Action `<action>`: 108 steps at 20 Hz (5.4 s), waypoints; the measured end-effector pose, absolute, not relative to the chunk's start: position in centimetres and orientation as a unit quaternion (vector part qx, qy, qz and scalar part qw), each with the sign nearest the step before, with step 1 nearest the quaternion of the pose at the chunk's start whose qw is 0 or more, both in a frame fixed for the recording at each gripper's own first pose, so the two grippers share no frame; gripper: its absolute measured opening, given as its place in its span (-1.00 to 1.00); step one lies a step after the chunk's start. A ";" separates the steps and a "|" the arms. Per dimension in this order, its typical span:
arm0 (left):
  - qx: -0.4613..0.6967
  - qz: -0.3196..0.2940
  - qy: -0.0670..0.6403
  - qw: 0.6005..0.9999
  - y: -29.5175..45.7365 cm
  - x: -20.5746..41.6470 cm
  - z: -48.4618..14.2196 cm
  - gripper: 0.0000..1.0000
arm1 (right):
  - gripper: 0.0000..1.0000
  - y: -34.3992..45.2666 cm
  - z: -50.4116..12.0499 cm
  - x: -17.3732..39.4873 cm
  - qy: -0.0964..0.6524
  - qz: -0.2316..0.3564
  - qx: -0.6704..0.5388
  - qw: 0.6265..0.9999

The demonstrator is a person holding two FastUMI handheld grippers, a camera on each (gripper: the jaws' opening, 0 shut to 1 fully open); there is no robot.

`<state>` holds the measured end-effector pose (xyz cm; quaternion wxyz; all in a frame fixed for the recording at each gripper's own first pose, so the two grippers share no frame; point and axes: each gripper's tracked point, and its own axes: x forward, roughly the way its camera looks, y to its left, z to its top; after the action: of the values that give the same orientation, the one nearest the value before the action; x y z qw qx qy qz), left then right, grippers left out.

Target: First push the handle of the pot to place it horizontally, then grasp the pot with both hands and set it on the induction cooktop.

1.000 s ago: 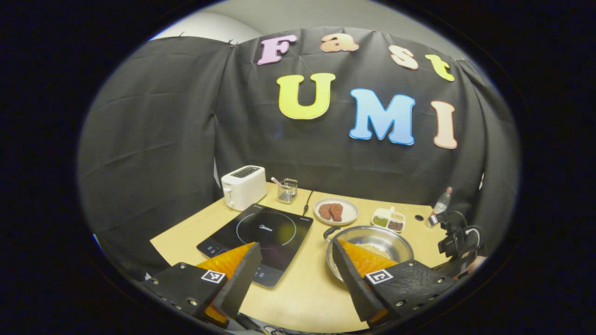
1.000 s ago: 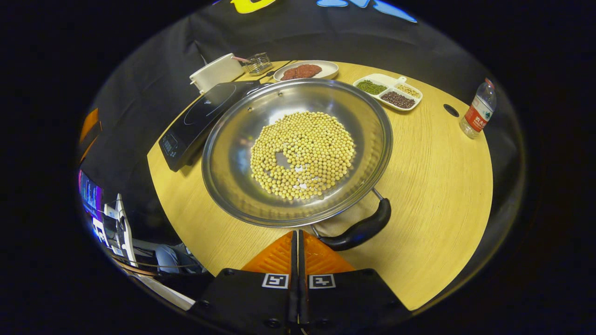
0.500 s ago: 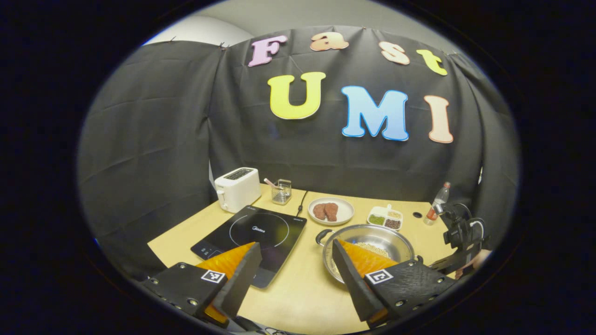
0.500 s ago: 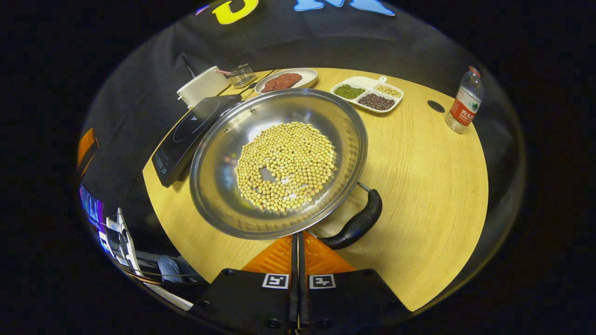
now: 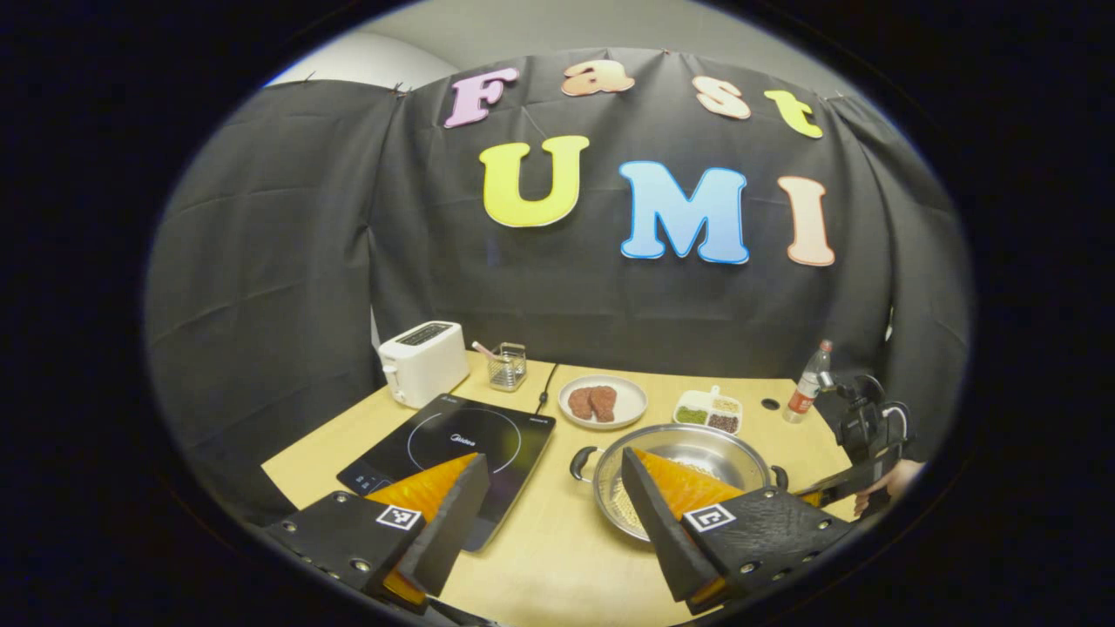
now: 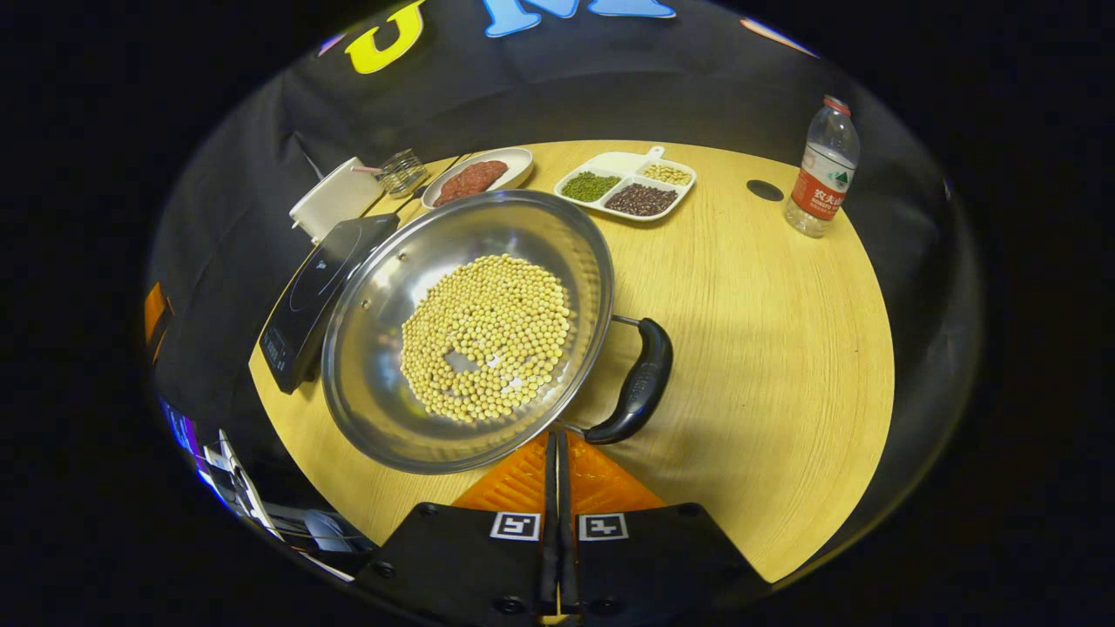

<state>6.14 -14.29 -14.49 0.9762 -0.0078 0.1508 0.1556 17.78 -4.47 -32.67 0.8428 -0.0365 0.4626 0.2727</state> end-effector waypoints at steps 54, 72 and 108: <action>-0.172 -0.131 0.378 0.900 -15.2 25.1 -40.4 0.05 | 0.12 -2.7 -36.1 25.6 0.409 0.142 0.114 0.894; -0.173 -0.148 0.361 0.904 -14.7 12.6 -27.5 0.04 | 0.12 -4.0 -25.8 11.6 0.401 0.128 0.111 0.900; -0.182 -0.058 0.364 0.912 22.5 18.9 -29.8 0.04 | 0.11 31.0 -25.5 18.2 0.389 0.187 0.107 0.895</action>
<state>18.94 22.48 -29.79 0.9117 -0.1823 0.3636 -0.0585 18.23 31.03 -25.55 0.8955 0.1073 0.3895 0.1869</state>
